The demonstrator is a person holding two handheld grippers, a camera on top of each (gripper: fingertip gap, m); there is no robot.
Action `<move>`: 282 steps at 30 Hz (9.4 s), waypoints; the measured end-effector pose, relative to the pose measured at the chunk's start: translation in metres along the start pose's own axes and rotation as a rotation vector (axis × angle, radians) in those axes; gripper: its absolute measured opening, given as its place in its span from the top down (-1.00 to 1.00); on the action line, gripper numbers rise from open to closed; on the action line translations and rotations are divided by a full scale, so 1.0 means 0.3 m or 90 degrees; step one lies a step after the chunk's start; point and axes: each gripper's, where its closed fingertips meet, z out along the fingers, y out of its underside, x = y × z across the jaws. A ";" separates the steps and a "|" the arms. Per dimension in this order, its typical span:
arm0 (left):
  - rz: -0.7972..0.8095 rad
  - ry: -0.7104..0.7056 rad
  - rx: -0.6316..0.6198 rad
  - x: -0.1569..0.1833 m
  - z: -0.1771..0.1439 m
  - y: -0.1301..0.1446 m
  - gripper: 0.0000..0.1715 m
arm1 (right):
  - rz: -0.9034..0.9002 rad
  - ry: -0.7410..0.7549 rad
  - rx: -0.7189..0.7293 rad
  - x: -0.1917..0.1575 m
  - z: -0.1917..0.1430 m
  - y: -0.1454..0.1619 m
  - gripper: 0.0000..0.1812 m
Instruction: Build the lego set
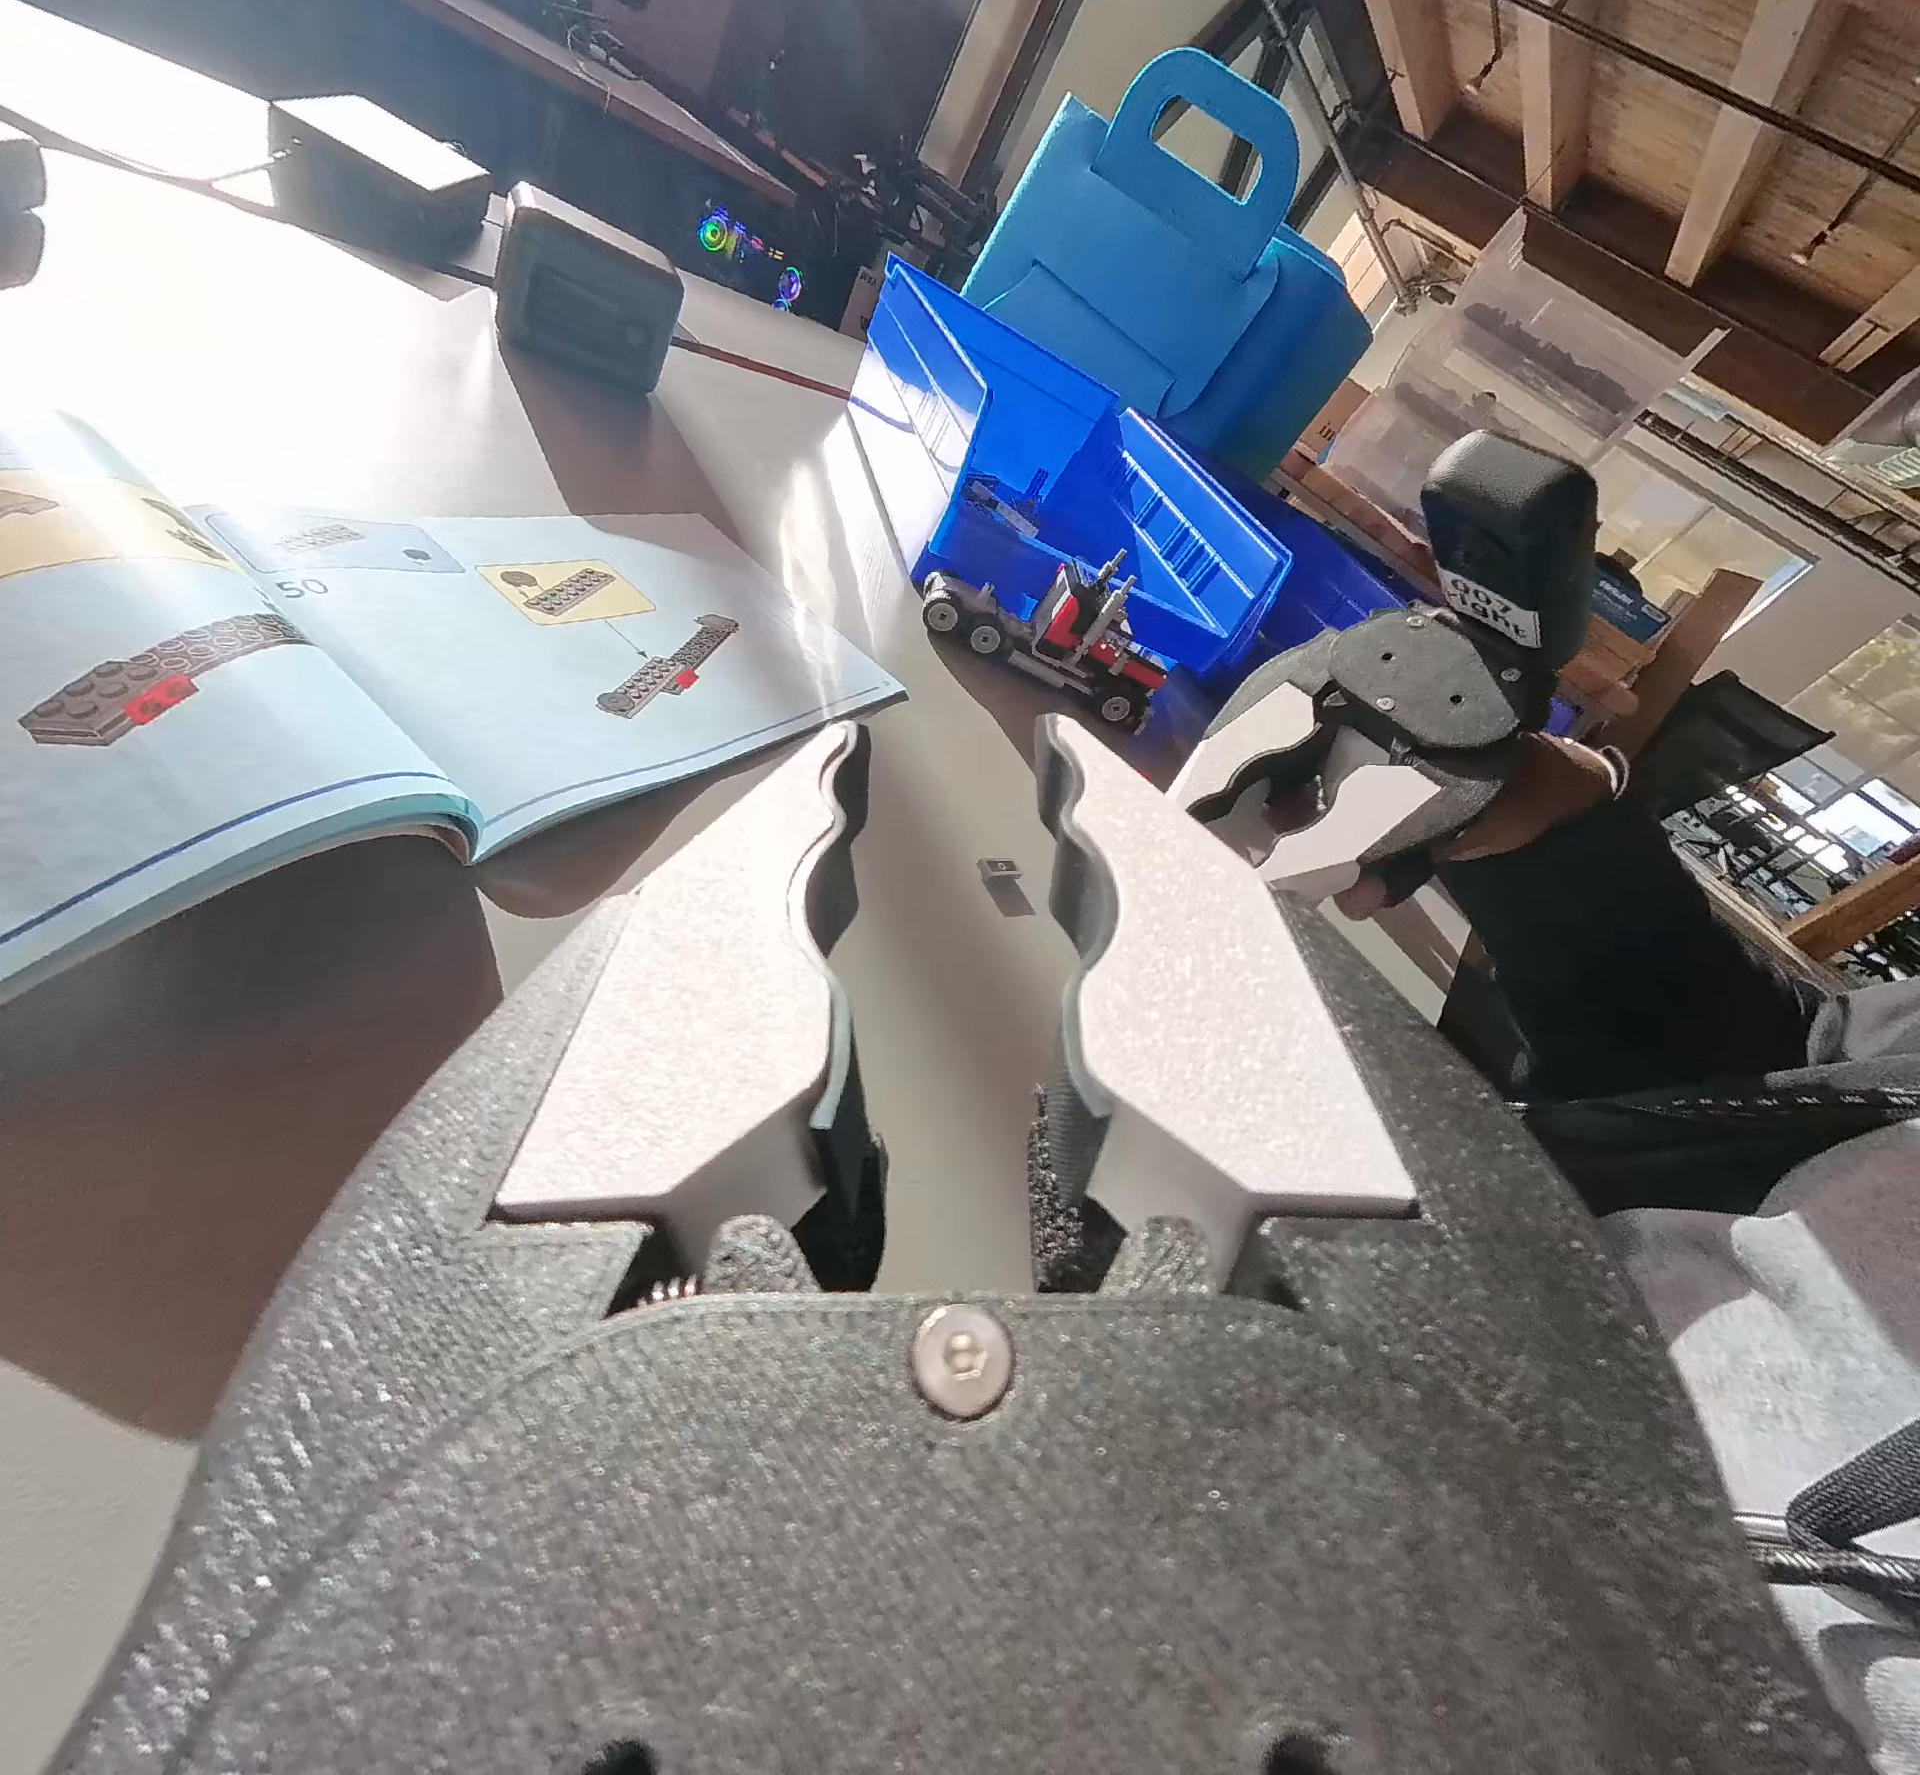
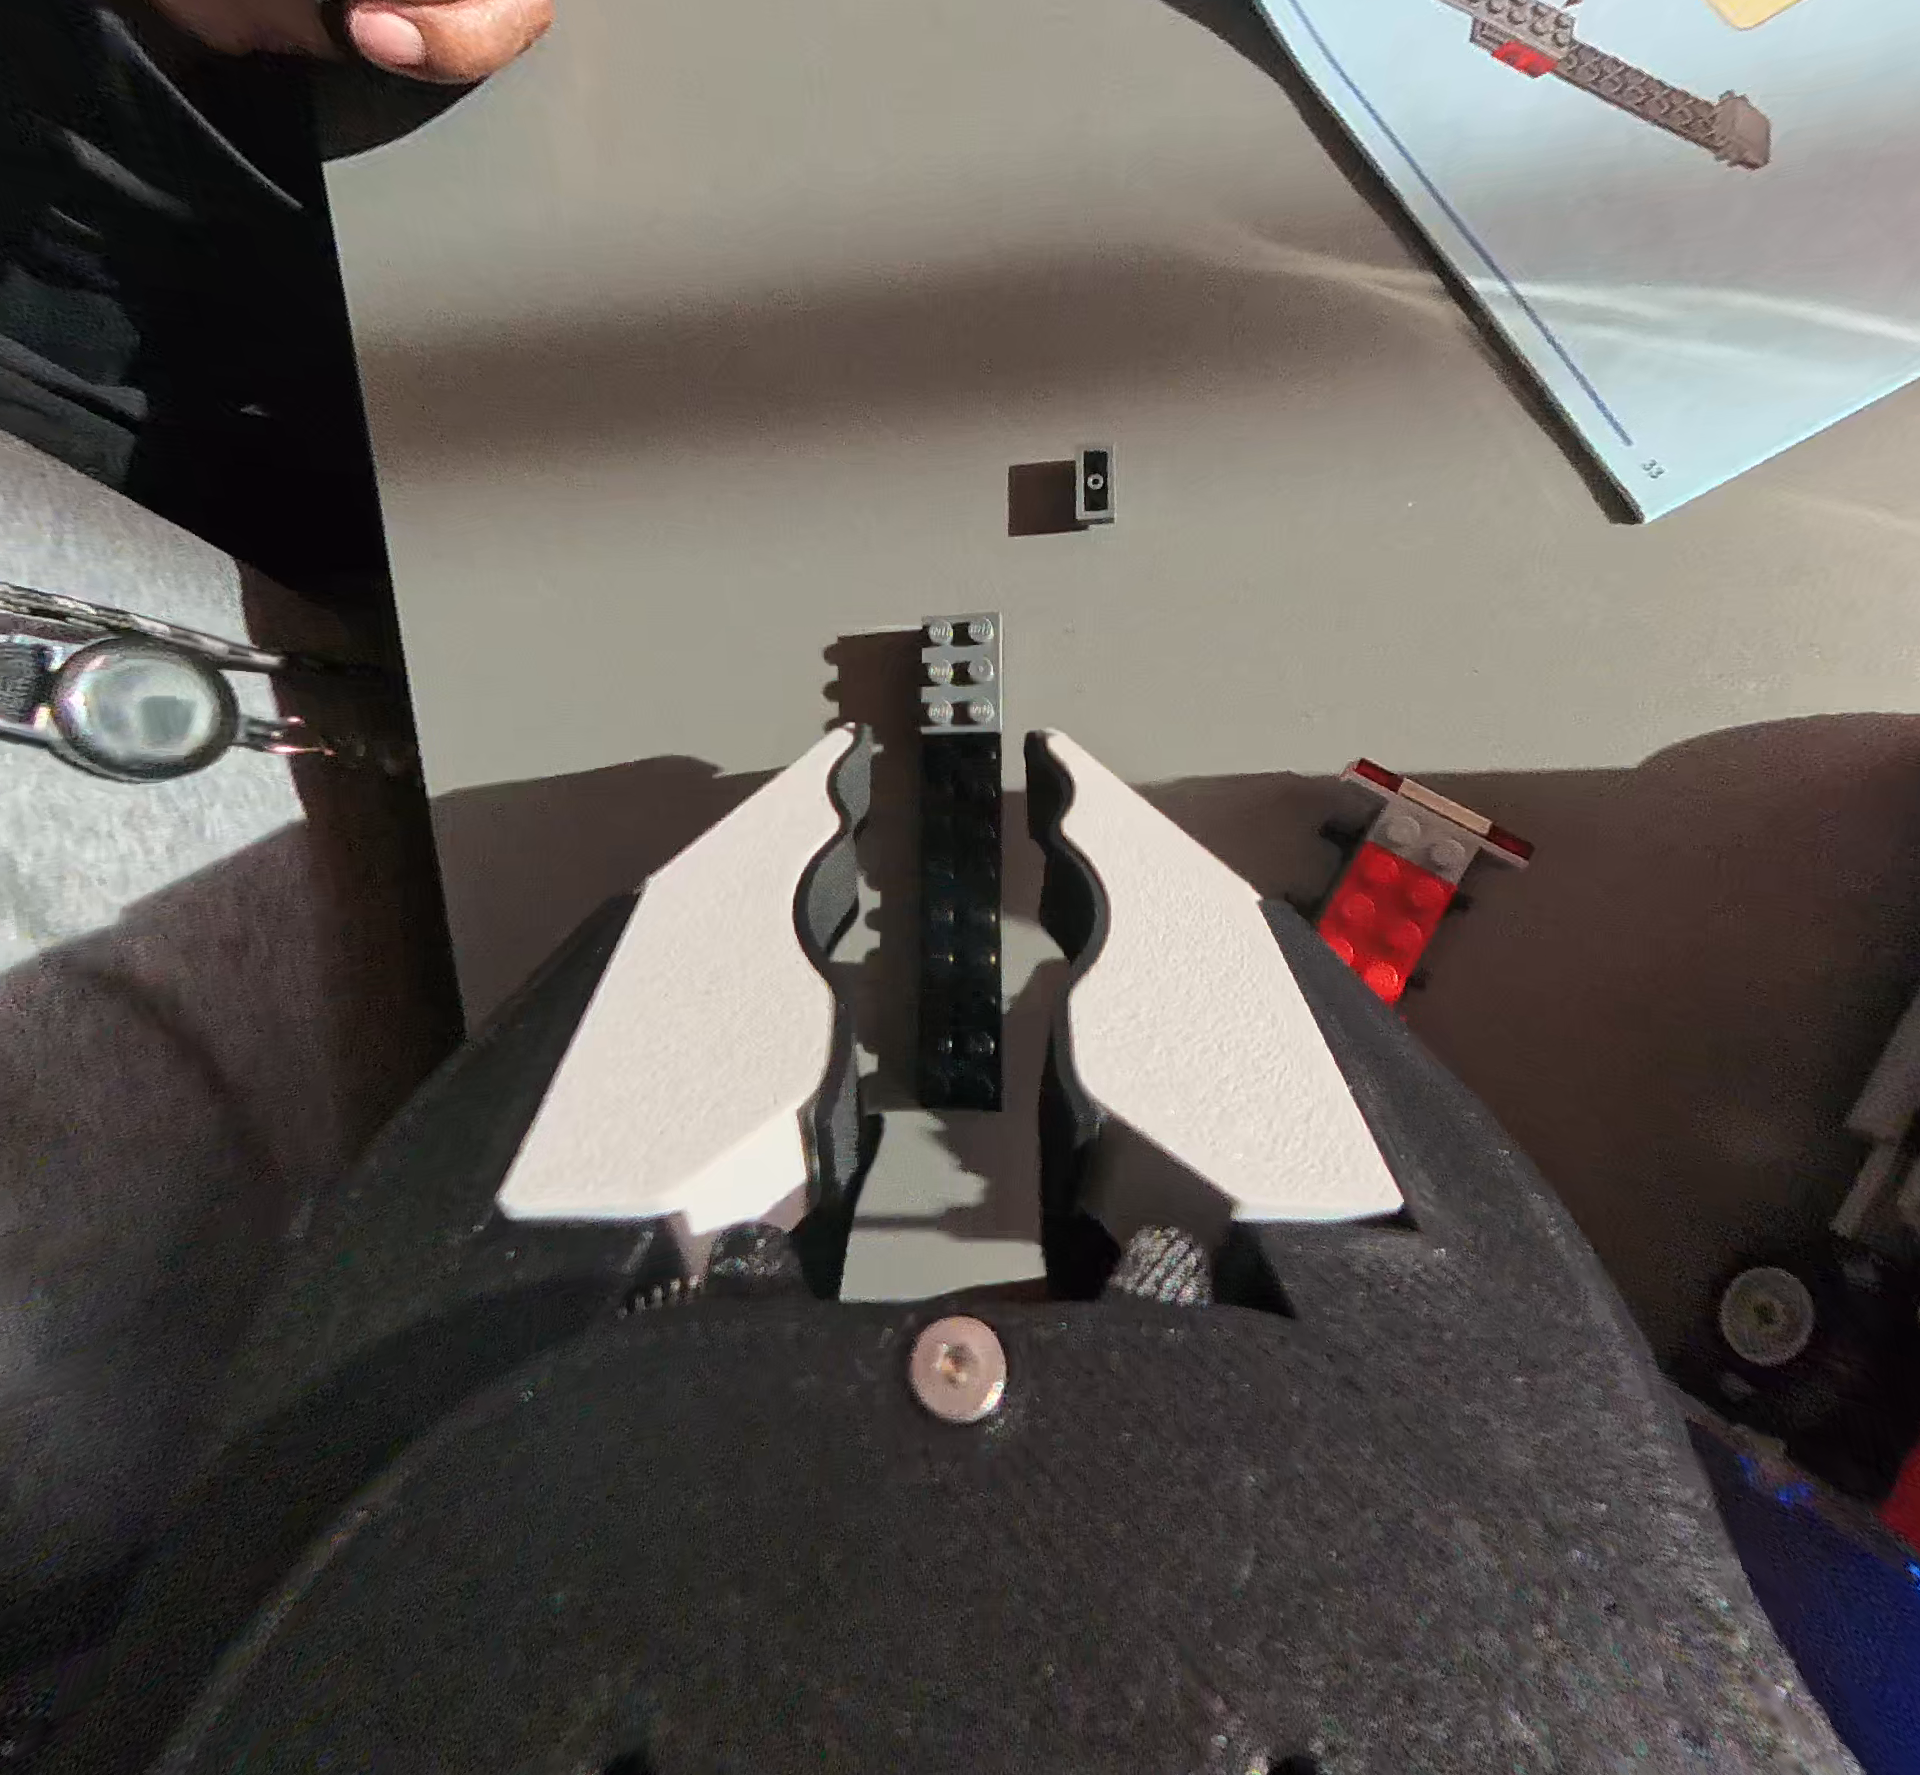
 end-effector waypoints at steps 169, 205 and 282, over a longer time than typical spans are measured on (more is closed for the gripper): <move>-0.437 0.202 0.053 0.019 0.166 -0.035 0.91 | -0.018 0.087 0.028 0.114 0.142 -0.143 0.67; -0.544 0.239 -0.093 0.145 0.223 0.099 0.91 | -0.176 0.056 0.150 0.058 -0.081 -0.387 0.89; -0.414 0.322 -0.200 0.306 0.232 0.172 0.90 | 0.315 -0.262 0.230 -0.009 -0.122 -0.273 0.83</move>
